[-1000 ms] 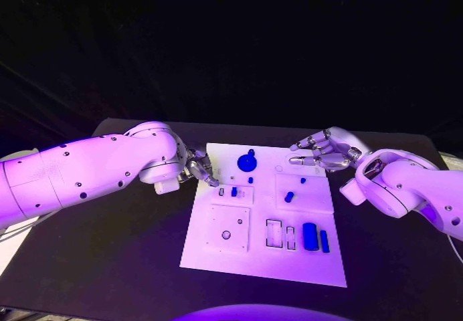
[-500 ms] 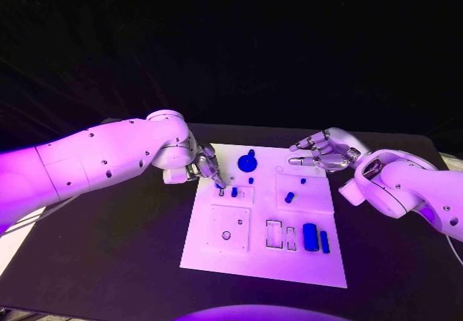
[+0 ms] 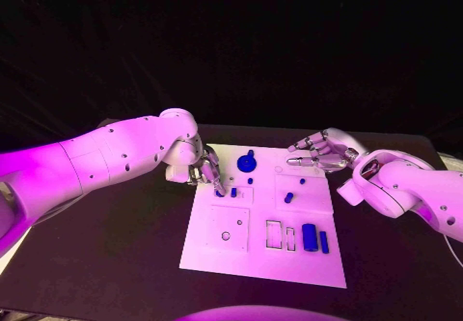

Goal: Assemble the parts on the task board

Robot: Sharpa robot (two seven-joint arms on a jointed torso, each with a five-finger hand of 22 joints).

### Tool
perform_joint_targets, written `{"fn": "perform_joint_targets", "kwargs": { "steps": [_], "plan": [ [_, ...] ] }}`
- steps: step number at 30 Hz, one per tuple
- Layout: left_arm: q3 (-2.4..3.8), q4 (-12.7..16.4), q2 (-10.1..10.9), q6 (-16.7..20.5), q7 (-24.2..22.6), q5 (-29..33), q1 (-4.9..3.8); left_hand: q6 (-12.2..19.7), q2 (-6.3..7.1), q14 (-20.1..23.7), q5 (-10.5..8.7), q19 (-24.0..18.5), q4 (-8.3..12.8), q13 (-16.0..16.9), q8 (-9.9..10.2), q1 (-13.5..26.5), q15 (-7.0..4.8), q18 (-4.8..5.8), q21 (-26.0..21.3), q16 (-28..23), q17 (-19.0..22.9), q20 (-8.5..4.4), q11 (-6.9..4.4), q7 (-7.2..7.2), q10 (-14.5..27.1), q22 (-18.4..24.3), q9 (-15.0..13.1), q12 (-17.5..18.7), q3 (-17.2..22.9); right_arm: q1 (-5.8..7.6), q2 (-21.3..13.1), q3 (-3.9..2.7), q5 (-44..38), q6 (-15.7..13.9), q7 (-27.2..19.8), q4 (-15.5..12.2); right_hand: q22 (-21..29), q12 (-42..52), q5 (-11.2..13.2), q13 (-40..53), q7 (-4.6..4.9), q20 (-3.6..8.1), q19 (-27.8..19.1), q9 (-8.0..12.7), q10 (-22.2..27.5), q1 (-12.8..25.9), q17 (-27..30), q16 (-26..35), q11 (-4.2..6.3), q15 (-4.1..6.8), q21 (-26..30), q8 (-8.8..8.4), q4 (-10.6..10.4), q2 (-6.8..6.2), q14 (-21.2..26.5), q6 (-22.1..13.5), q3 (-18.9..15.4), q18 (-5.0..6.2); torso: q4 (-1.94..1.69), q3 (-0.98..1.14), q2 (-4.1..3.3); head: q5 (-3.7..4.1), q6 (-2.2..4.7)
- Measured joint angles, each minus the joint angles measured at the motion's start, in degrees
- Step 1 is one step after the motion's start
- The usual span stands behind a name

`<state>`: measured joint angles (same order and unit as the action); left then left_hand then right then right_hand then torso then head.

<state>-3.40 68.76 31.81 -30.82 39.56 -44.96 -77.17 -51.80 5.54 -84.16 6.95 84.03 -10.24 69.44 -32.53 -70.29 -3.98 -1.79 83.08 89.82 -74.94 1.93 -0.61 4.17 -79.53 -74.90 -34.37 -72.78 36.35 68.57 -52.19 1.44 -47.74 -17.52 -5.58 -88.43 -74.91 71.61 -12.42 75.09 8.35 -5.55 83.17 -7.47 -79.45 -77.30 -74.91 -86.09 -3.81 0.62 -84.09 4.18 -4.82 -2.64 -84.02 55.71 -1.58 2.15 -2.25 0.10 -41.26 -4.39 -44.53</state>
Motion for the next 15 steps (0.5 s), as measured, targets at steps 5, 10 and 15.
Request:
{"fn": "perform_joint_targets", "kwargs": {
  "steps": [5, 10, 15],
  "plan": [
    [0.03, -0.3, -0.6, -1.0, 0.0, -1.3, -0.08, 0.0, 0.22, 0.0, 0.01, 0.0, 0.7, 0.6, -1.2, 1.0, 0.00, 0.00, 0.0, 0.0, 0.0, 0.00, -0.34, 0.00, -0.3, 0.0, -0.3, -0.4, 0.3, -0.01, 0.1, 0.01, 0.0, 0.0, 0.0, 0.0, 0.0, 0.0, 0.0, 0.0, 0.00, 0.00, 0.0, 0.0, 0.0, -0.2, 0.0, 0.0, 0.00, 0.00, 0.0, 0.00, 0.0, 0.22, 0.0, 0.0, 0.0, 0.00, -0.09, -0.02, -0.02, 0.04, -0.07],
    [0.03, -0.6, -1.2, -1.6, 0.0, -2.6, -0.19, 0.0, 0.27, 0.0, 0.01, 0.0, 1.1, 0.9, -2.0, 2.0, 0.00, -0.01, 0.0, 0.0, 0.0, 0.00, -0.55, 0.00, -0.6, 0.0, -0.3, -0.8, 0.6, -0.02, 0.1, 0.01, 0.0, 0.0, 0.0, 0.0, 0.0, 0.0, 0.0, 0.0, 0.00, 0.00, 0.0, 0.0, 0.0, -0.2, 0.0, 0.0, 0.00, 0.00, 0.0, 0.00, 0.0, 0.22, 0.0, 0.0, 0.0, 0.00, -0.07, -0.02, -0.04, -0.05, -0.17],
    [0.02, -0.7, -1.6, -2.0, 0.0, -3.9, -0.34, 0.0, 0.45, 0.0, 0.01, 0.0, 2.0, 1.0, -2.2, 2.4, -0.03, 0.00, 0.0, 0.0, 0.0, 0.00, -0.63, 0.00, -0.6, 0.0, -0.3, -0.8, 1.2, -0.03, 0.1, 0.01, 0.0, 0.0, 0.0, 0.0, 0.0, 0.0, 0.0, 0.0, 0.00, 0.00, 0.0, 0.0, 0.0, -0.2, 0.0, 0.0, 0.00, 0.00, 0.0, 0.00, 0.0, 0.22, 0.0, 0.0, 0.0, 0.00, -0.02, -0.01, -0.05, -0.07, -0.24]
  ]
}}
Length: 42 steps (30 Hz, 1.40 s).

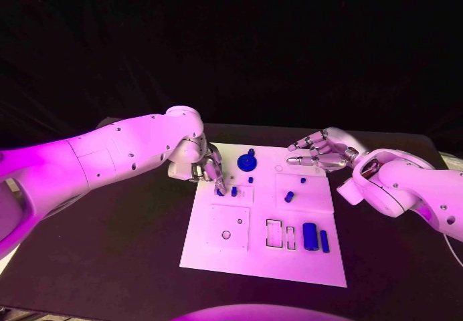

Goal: Assemble the parts on the task board

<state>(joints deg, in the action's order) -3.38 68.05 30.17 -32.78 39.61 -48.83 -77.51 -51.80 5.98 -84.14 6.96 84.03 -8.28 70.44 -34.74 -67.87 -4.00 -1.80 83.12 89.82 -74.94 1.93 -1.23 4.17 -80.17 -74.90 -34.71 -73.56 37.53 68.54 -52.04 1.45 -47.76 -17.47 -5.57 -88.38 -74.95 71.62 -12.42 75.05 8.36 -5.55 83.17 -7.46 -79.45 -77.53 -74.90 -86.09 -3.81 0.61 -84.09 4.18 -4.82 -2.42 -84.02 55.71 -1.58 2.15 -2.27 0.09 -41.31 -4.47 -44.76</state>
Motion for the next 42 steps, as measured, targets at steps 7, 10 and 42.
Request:
{"fn": "perform_joint_targets", "kwargs": {
  "steps": [7, 10, 42],
  "plan": [
    [0.04, 0.4, -0.4, 0.2, 0.0, -3.1, -0.13, 0.2, 0.41, 0.2, -0.02, 0.0, 1.2, 0.4, -0.6, 0.4, -0.19, -0.01, 0.3, 0.0, 0.0, 0.00, -0.32, -0.22, -0.3, 0.0, 0.0, -0.5, 0.8, -0.01, 0.0, 0.00, 0.0, 0.0, 0.0, 0.0, 0.0, 0.0, -0.3, 0.0, 0.00, 0.00, 0.0, 0.0, 0.0, 0.0, 0.0, 0.0, 0.00, 0.00, 0.0, 0.00, 0.2, 0.00, 0.0, 0.0, -0.2, 0.00, -0.04, 0.04, 0.00, 0.09, -0.07],
    [0.04, 0.8, -0.6, 0.4, 0.0, -4.5, -0.16, 0.2, 0.41, 0.2, -0.04, 0.0, 1.5, 0.4, -0.6, 0.4, -0.19, -0.01, 0.3, 0.0, 0.0, 0.00, -0.32, -0.22, -0.3, 0.0, 0.0, -0.5, 0.7, -0.01, 0.0, 0.00, 0.0, 0.0, 0.0, 0.0, 0.0, 0.0, -0.3, 0.0, 0.00, 0.00, 0.0, 0.0, 0.0, 0.0, 0.0, 0.0, 0.00, 0.00, 0.0, 0.00, 0.2, 0.00, 0.0, 0.0, -0.2, 0.00, -0.08, 0.04, 0.02, 0.10, -0.09],
    [-0.55, 3.4, -0.5, 6.4, 0.0, -10.0, -0.17, 0.2, 0.06, 0.0, -0.14, 0.0, 1.8, 0.4, -1.1, 0.7, -0.39, 0.00, 0.2, 0.0, 0.0, 0.00, -0.30, -0.19, -0.3, 0.0, -3.4, -0.5, 1.0, -0.11, -0.1, 0.01, 0.0, 0.3, 0.0, -0.2, 0.0, 0.1, -0.3, 0.0, 0.00, 0.00, 0.0, 0.0, 0.0, -0.2, 0.0, 0.0, 0.00, 0.00, 0.0, 0.00, 0.2, 0.23, 0.0, 0.0, -0.2, 0.00, -0.08, 0.01, 0.03, -0.02, -0.14]
  ]
}}
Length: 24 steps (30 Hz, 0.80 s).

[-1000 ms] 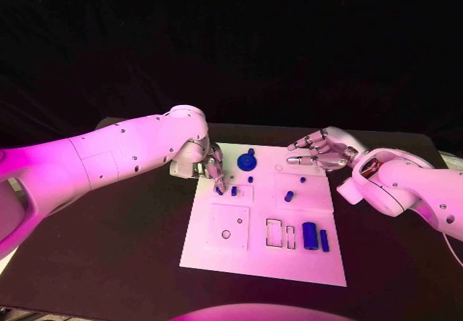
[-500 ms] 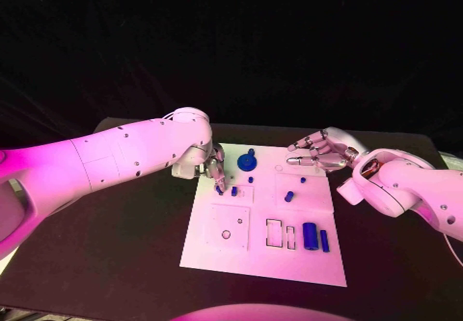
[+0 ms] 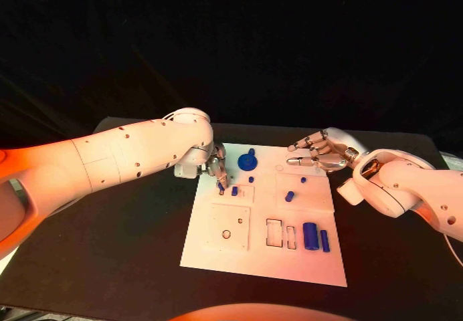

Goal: Assemble the parts on the task board

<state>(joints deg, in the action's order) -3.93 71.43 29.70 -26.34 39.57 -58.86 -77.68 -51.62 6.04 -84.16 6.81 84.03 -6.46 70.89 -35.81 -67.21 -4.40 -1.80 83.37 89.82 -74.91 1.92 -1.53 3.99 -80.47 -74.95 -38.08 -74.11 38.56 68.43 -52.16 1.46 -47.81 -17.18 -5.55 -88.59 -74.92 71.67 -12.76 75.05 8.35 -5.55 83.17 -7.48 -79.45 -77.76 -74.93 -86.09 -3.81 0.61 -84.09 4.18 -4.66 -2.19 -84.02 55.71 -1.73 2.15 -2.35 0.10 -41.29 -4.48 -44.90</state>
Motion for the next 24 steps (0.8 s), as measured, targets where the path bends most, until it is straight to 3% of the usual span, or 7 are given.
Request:
{"fn": "perform_joint_targets", "kwargs": {
  "steps": [15, 24],
  "plan": [
    [-0.02, 0.2, 0.2, 2.1, -0.1, -0.5, 0.06, 0.0, 0.00, 0.0, -0.05, 0.0, 0.0, -0.1, -0.1, 0.0, 0.00, 0.00, 0.0, 0.0, 0.0, 0.00, -0.14, 0.00, -0.1, 0.0, -0.3, 0.0, 0.0, -0.08, 0.0, 0.00, 0.0, 0.2, 0.0, 0.0, 0.0, 0.0, 0.0, 0.0, 0.00, 0.00, 0.0, 0.0, 0.0, 0.0, 0.0, 0.0, 0.00, 0.00, 0.0, 0.00, 0.0, 0.00, 0.0, 0.0, 0.0, 0.00, 0.01, 0.02, 0.00, -0.08, -0.02],
    [0.00, 1.0, 1.4, 2.1, -0.1, -0.2, 0.10, 0.0, 0.00, 0.0, -0.24, 0.0, 0.0, -0.3, -0.1, 0.0, 0.00, 0.00, 0.0, 0.0, 0.0, 0.00, -0.12, 0.00, -0.1, 0.0, -0.3, 0.0, 0.0, -0.13, 0.0, 0.00, 0.0, 0.3, 0.0, 0.1, 0.0, 0.0, 0.0, 0.0, 0.00, 0.00, 0.0, 0.0, 0.0, 0.0, 0.0, 0.0, 0.00, 0.00, 0.0, 0.00, 0.0, 0.00, 0.0, 0.0, 0.0, 0.00, 0.01, 0.02, 0.01, -0.08, -0.09]
  ]
}}
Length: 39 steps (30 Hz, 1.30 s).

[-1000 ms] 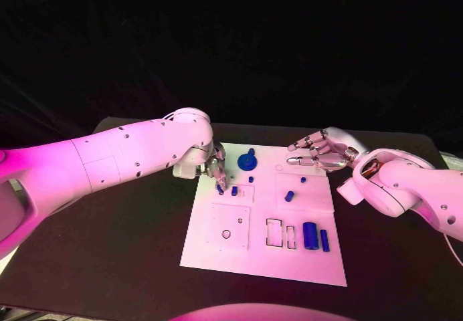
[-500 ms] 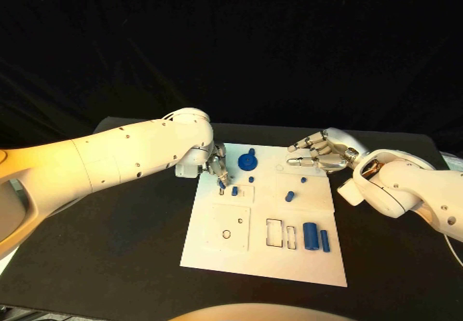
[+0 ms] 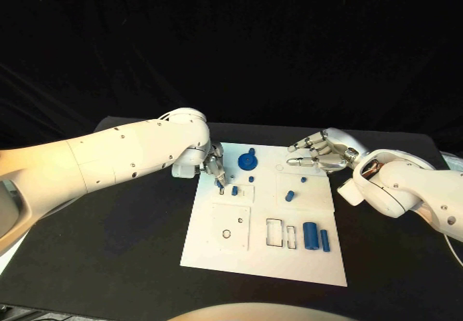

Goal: Assemble the parts on the task board

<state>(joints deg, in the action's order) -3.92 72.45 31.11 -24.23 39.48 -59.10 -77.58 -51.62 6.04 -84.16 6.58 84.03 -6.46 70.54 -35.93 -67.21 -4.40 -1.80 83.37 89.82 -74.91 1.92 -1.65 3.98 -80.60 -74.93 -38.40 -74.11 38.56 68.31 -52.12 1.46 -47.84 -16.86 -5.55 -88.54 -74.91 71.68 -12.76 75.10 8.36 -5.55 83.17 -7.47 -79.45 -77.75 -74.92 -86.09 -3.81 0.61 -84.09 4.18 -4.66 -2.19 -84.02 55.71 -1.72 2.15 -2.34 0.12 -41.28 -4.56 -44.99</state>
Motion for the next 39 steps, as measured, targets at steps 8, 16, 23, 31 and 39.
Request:
{"fn": "perform_joint_targets", "kwargs": {
  "steps": [8, 16, 23, 31, 39],
  "plan": [
    [0.17, 3.8, 3.3, 1.1, 0.2, 1.7, 0.31, 0.0, 0.01, 0.2, 0.24, -0.2, 0.0, -0.2, -0.1, 0.0, -0.20, -0.01, 0.2, 0.0, 0.0, -0.20, 0.00, 0.00, 0.0, 0.0, 0.0, 0.0, 0.0, -0.07, 0.0, 0.00, 0.0, 0.1, 0.0, 0.0, 0.0, 0.0, 0.0, -0.1, 0.00, 0.00, 0.0, 0.0, 0.0, 0.0, 0.0, 0.0, 0.00, 0.00, 0.0, 0.00, 0.0, 0.00, 0.0, 0.0, 0.0, 0.00, -0.01, 0.02, 0.03, 0.08, -0.06],
    [0.12, 7.8, 5.2, 5.5, 0.3, 2.9, 0.32, 0.1, 0.03, 0.2, 0.24, 0.0, 0.0, 0.1, -0.1, 0.0, -0.20, 0.00, 0.6, 0.0, 0.0, -0.42, -0.30, -0.14, -0.3, 0.0, 0.0, 0.0, 0.0, -0.08, 0.0, 0.00, 0.0, 0.1, 0.0, 0.1, 0.0, 0.0, 0.0, 0.0, 0.00, 0.00, 0.0, 0.0, 0.0, 0.0, 0.0, 0.0, 0.00, 0.00, 0.0, 0.00, 0.0, 0.00, 0.0, 0.0, 0.0, 0.00, -0.11, 0.05, 0.07, 0.02, -0.10],
    [-0.10, 9.5, 6.0, 9.7, 0.4, 2.2, 0.81, 0.2, -0.06, 0.0, 0.22, 0.0, 0.0, 0.4, -0.2, 0.4, -0.42, -0.01, 0.9, 0.0, 0.0, -0.42, -0.49, -0.23, -0.5, 0.0, 0.0, -0.2, 0.0, -0.09, -0.1, 0.00, 0.0, 0.1, 0.0, 0.1, 0.0, 0.0, 0.0, 0.0, 0.00, 0.00, 0.0, 0.0, 0.0, 0.0, 0.0, 0.0, 0.00, 0.00, 0.0, 0.00, 0.0, 0.00, 0.0, 0.0, 0.0, 0.00, -0.10, 0.02, 0.07, -0.20, -0.06],
    [-0.15, 9.8, 6.0, 11.4, 0.4, 0.1, 1.40, 0.2, 0.03, 0.0, 0.17, 0.0, 0.0, 0.1, -0.2, 0.5, -0.42, -0.01, 0.9, 0.0, 0.0, -0.41, -0.49, -0.23, -0.5, 0.0, 0.0, -0.2, 0.0, -0.12, -0.1, 0.00, 0.0, 0.1, 0.0, 0.1, 0.0, 0.0, 0.0, 0.0, 0.00, 0.00, 0.0, 0.0, 0.0, 0.0, 0.0, 0.0, 0.00, 0.00, 0.0, 0.00, 0.0, 0.00, 0.0, 0.0, 0.0, 0.00, -0.01, -0.02, 0.05, -0.32, -0.09],
    [-0.19, 8.9, 5.5, 10.6, 0.4, -1.4, 1.80, 0.2, 0.24, 0.2, -0.01, -0.2, 0.0, -0.2, -0.4, 0.7, -0.62, -0.01, 0.9, 0.0, 0.0, -0.62, -0.49, -0.23, -0.5, 0.0, 0.0, -0.2, 0.0, -0.17, -0.1, 0.00, 0.0, 0.1, 0.0, 0.1, 0.0, 0.1, 0.0, -0.1, 0.00, 0.00, 0.0, 0.0, 0.0, 0.0, 0.0, 0.0, 0.00, 0.00, 0.0, 0.00, 0.0, 0.00, 0.0, 0.0, 0.0, 0.00, 0.03, -0.02, 0.00, -0.37, -0.25]
  ]
}}
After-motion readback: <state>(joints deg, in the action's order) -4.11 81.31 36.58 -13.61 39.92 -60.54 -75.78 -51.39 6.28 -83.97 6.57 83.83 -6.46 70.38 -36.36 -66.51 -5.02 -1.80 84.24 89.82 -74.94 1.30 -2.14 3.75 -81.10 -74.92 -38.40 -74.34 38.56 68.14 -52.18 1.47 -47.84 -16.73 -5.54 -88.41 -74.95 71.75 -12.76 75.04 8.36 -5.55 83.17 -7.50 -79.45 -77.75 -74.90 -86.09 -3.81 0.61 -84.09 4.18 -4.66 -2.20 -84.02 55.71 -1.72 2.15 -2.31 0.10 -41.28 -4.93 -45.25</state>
